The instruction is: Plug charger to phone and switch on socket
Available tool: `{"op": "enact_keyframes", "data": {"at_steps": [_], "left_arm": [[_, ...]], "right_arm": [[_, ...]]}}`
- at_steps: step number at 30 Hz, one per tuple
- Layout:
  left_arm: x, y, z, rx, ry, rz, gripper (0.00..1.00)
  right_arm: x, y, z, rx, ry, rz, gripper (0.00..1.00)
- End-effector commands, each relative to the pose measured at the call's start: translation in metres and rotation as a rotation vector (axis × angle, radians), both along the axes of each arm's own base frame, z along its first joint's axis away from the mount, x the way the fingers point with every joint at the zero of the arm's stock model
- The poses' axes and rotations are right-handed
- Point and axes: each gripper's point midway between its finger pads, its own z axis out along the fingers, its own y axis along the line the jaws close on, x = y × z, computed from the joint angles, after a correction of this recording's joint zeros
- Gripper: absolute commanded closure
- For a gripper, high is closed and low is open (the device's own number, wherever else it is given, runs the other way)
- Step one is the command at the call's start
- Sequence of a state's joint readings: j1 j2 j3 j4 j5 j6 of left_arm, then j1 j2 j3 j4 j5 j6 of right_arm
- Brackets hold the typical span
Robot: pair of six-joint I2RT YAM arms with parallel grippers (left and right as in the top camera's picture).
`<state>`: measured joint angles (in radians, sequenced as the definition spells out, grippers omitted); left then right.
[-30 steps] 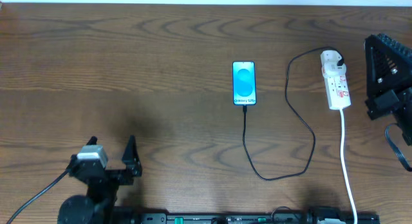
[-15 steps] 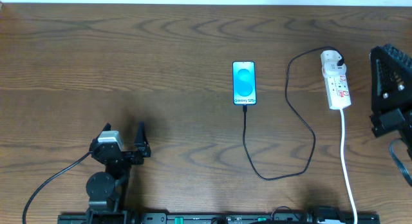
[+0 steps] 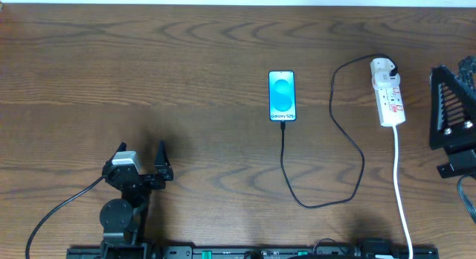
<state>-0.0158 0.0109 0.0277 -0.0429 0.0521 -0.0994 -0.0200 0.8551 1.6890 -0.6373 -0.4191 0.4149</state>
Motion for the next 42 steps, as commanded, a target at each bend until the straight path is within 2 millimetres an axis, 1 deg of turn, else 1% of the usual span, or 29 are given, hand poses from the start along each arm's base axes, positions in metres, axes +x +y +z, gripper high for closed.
{"op": "enact_keyframes", "data": {"at_steps": [1, 2, 3, 4, 6, 7, 9, 10, 11, 12, 13, 14, 15, 17, 18, 19, 20, 22, 25, 26, 28, 30, 31, 33, 36, 38, 40, 42], "left_arm": [[0.000, 0.003, -0.017, 0.016, 0.045, 0.016, 0.09], [0.000, 0.003, -0.017, 0.016, 0.045, 0.016, 0.09], [0.000, 0.003, -0.017, 0.017, 0.045, 0.016, 0.09], [0.000, 0.003, -0.017, 0.016, 0.045, 0.016, 0.09], [0.000, 0.003, -0.017, 0.016, 0.045, 0.016, 0.09], [0.000, 0.003, -0.017, 0.016, 0.045, 0.016, 0.09], [0.000, 0.003, -0.017, 0.016, 0.045, 0.016, 0.09], [0.000, 0.003, -0.017, 0.016, 0.045, 0.016, 0.09], [0.000, 0.003, -0.017, 0.016, 0.045, 0.016, 0.09], [0.000, 0.003, -0.017, 0.016, 0.045, 0.016, 0.09], [0.000, 0.003, -0.017, 0.016, 0.045, 0.016, 0.09], [0.000, 0.003, -0.017, 0.016, 0.045, 0.016, 0.09], [0.000, 0.003, -0.017, 0.016, 0.045, 0.016, 0.09], [0.000, 0.003, -0.017, 0.016, 0.045, 0.016, 0.09], [0.000, 0.003, -0.017, 0.016, 0.045, 0.016, 0.09], [0.000, 0.003, -0.017, 0.016, 0.045, 0.016, 0.09], [0.000, 0.003, -0.017, 0.016, 0.045, 0.016, 0.09], [0.000, 0.003, -0.017, 0.016, 0.045, 0.016, 0.09], [0.000, 0.003, -0.018, 0.016, 0.048, 0.016, 0.09], [0.000, 0.003, -0.018, 0.016, 0.048, 0.016, 0.09], [0.000, 0.003, -0.018, 0.016, 0.048, 0.016, 0.09], [0.000, 0.003, -0.018, 0.016, 0.048, 0.016, 0.09], [0.000, 0.003, -0.018, 0.016, 0.048, 0.016, 0.09], [0.000, 0.003, -0.018, 0.016, 0.048, 0.016, 0.09], [0.000, 0.003, -0.018, 0.016, 0.048, 0.016, 0.09], [0.000, 0.003, -0.018, 0.016, 0.048, 0.016, 0.09], [0.000, 0.003, -0.018, 0.016, 0.048, 0.016, 0.09], [0.000, 0.003, -0.018, 0.016, 0.048, 0.016, 0.09]], "right_arm": [[-0.003, 0.000, 0.006, -0.003, -0.028, -0.001, 0.36], [-0.001, -0.004, 0.006, 0.003, -0.027, -0.030, 0.27], [0.001, -0.011, 0.007, 0.012, -0.027, -0.070, 0.02], [0.004, -0.018, 0.005, 0.020, -0.018, -0.113, 0.01], [0.007, -0.021, -0.012, 0.019, 0.053, -0.127, 0.01], [0.010, -0.021, -0.034, 0.015, 0.149, -0.128, 0.01], [0.005, -0.021, -0.093, 0.002, 0.396, -0.130, 0.01], [0.000, -0.020, -0.115, -0.003, 0.489, -0.130, 0.01], [-0.014, -0.020, -0.150, -0.012, 0.649, -0.129, 0.01], [-0.025, -0.024, -0.172, -0.023, 0.749, -0.154, 0.01], [-0.036, -0.041, -0.194, -0.052, 0.845, -0.253, 0.01], [-0.043, -0.061, -0.206, -0.090, 0.897, -0.371, 0.01], [-0.044, -0.071, -0.207, -0.107, 0.897, -0.432, 0.01], [-0.044, -0.080, -0.207, -0.120, 0.896, -0.479, 0.01], [-0.043, -0.080, -0.211, -0.121, 0.906, -0.480, 0.01], [-0.044, -0.081, -0.216, -0.131, 0.927, -0.483, 0.01], [-0.046, -0.095, -0.222, -0.181, 0.940, -0.562, 0.01], [-0.050, -0.097, -0.235, -0.173, 0.969, -0.574, 0.01], [-0.052, -0.100, -0.256, -0.154, 0.935, -0.593, 0.01], [-0.051, -0.101, -0.261, -0.147, 0.903, -0.600, 0.01], [-0.048, -0.103, -0.278, -0.125, 0.805, -0.619, 0.01], [-0.034, -0.104, -0.299, -0.084, 0.646, -0.622, 0.01], [-0.028, -0.103, -0.303, -0.073, 0.598, -0.618, 0.01], [-0.017, -0.098, -0.310, -0.088, 0.526, -0.583, 0.01], [0.017, -0.066, -0.320, -0.265, 0.270, -0.393, 0.01], [0.032, -0.056, -0.327, -0.280, 0.162, -0.337, 0.01], [0.043, -0.052, -0.338, -0.275, 0.092, -0.309, 0.01], [0.048, -0.051, -0.349, -0.274, 0.043, -0.298, 0.01]]}}
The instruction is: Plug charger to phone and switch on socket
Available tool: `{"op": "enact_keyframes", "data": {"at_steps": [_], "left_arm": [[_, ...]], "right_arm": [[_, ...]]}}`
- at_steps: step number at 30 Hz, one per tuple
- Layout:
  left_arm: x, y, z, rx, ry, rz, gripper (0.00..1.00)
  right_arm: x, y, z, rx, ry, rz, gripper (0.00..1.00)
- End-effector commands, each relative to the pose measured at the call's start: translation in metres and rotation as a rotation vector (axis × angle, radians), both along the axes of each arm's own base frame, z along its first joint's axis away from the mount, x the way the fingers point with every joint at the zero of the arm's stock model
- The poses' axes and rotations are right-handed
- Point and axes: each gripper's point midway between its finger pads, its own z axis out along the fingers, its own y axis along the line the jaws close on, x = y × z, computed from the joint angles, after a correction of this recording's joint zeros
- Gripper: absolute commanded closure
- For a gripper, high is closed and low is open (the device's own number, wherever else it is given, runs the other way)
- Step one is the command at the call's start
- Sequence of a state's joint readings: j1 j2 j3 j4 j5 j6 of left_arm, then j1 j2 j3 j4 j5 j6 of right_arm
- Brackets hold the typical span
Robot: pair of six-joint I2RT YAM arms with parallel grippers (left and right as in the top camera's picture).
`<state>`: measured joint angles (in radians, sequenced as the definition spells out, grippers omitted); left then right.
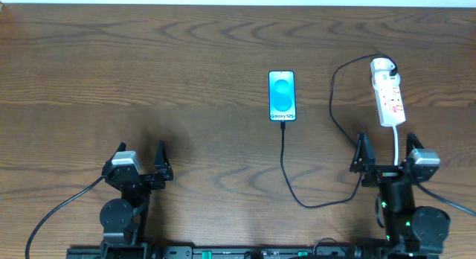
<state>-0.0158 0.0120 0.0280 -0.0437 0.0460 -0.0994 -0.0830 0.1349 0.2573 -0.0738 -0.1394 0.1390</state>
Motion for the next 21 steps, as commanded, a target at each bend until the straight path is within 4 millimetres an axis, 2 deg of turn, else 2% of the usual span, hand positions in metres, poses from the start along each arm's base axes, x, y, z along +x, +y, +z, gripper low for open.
{"op": "enact_keyframes", "data": {"at_steps": [1, 6, 9, 15, 21], "left_arm": [[0.000, 0.002, -0.017, 0.015, 0.047, 0.010, 0.09], [0.000, 0.002, -0.017, 0.015, 0.047, 0.010, 0.09], [0.000, 0.002, -0.017, 0.015, 0.047, 0.010, 0.09], [0.000, 0.002, -0.017, 0.015, 0.047, 0.010, 0.09], [0.000, 0.002, -0.017, 0.015, 0.047, 0.010, 0.09]], "right_arm": [[0.004, 0.011, -0.023, -0.050, -0.035, 0.080, 0.01], [0.004, 0.012, -0.046, -0.056, -0.078, 0.081, 0.01], [0.005, 0.008, -0.055, -0.050, -0.038, 0.062, 0.01], [0.006, -0.005, -0.091, -0.032, 0.111, -0.015, 0.01], [0.007, -0.008, -0.092, -0.032, 0.113, -0.034, 0.01]]}}
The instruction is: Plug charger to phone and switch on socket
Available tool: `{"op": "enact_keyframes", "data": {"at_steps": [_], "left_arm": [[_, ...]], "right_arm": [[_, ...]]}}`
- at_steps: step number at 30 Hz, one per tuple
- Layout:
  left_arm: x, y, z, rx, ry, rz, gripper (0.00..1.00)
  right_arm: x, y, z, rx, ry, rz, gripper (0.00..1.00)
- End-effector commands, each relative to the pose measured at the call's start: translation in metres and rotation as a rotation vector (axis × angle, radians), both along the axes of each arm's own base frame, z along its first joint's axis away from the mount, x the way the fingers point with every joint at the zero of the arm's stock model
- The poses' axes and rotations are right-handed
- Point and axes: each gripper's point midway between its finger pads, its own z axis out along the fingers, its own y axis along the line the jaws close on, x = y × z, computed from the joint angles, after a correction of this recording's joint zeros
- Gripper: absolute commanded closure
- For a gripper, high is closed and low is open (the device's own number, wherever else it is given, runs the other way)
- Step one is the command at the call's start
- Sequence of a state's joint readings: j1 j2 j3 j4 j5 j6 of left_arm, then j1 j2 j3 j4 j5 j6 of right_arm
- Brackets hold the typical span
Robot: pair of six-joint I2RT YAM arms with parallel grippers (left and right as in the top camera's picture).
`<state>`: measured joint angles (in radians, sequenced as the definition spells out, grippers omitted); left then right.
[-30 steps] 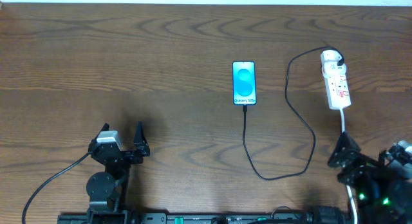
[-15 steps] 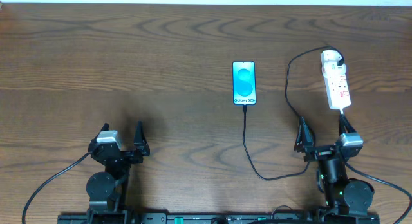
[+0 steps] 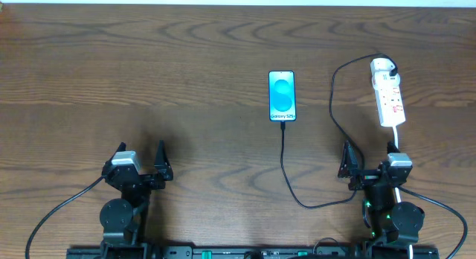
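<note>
The phone (image 3: 282,95) lies face up mid-table with its screen lit. A black charger cable (image 3: 285,162) is plugged into its bottom edge. The cable loops near the front and runs up to a plug at the top of the white power strip (image 3: 388,91) at the right. My left gripper (image 3: 140,156) is open at the front left, far from everything. My right gripper (image 3: 367,158) is open at the front right, below the strip and over the cable loop, with nothing held. The switch state is too small to read.
The strip's white mains cord (image 3: 399,138) runs down toward the front edge, passing under the right arm. A black cable trails from each arm base at the front. Bare wooden table (image 3: 149,65) lies to the left and behind.
The right arm has shifted a little left and toward the front edge, and it looks lower and smaller in view. The left arm, phone, cable and strip are unchanged.
At first the right arm was at the far right edge beside the power strip, with the phone plugged in. Then it was at the front right below the strip. Now it sits slightly further left and lower. The left arm stayed still throughout.
</note>
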<state>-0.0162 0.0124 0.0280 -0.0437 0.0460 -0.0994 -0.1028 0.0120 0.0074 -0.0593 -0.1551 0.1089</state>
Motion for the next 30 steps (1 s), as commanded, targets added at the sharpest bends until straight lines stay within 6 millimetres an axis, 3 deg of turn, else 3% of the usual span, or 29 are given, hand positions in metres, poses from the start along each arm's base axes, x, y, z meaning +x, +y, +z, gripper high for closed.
{"op": "enact_keyframes", "data": {"at_steps": [1, 8, 30], "left_arm": [[-0.0002, 0.0020, -0.0172, 0.015, 0.046, 0.010, 0.09], [-0.0002, 0.0020, -0.0172, 0.015, 0.046, 0.010, 0.09], [-0.0002, 0.0020, -0.0172, 0.015, 0.046, 0.010, 0.09]], "right_arm": [[-0.0002, -0.0059, -0.0013, -0.015, 0.002, -0.031, 0.01], [-0.0002, -0.0053, -0.0013, -0.090, -0.001, -0.022, 0.01], [-0.0002, -0.0012, -0.0006, -0.099, -0.005, -0.001, 0.01]]}}
